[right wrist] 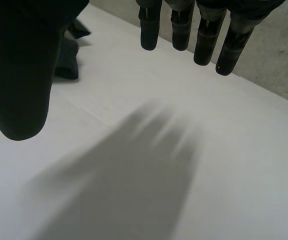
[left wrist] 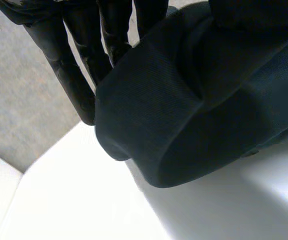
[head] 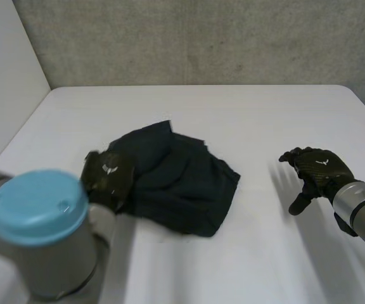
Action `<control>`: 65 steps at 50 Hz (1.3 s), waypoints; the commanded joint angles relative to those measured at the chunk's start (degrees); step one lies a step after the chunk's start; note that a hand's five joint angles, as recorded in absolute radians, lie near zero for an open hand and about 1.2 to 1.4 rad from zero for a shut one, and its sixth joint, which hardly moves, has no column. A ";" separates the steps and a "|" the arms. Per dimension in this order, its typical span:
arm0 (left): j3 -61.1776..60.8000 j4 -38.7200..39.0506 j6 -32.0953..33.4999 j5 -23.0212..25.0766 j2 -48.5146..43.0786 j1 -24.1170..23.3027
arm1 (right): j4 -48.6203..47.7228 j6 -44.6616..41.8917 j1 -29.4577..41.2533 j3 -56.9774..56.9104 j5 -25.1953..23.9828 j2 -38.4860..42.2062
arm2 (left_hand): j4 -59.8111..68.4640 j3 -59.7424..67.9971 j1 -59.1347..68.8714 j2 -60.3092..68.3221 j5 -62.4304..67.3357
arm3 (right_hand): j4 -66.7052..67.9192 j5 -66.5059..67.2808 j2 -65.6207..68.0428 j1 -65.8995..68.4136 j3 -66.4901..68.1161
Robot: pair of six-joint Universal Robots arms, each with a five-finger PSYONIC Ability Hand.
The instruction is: Fold the shorts.
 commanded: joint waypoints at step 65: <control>43.35 10.00 10.99 2.86 -15.82 6.53 | 14.80 8.11 22.10 -78.18 9.52 29.57 | 15.68 15.64 18.13 15.56 15.72 | 66.39 65.98 66.96 68.18 67.80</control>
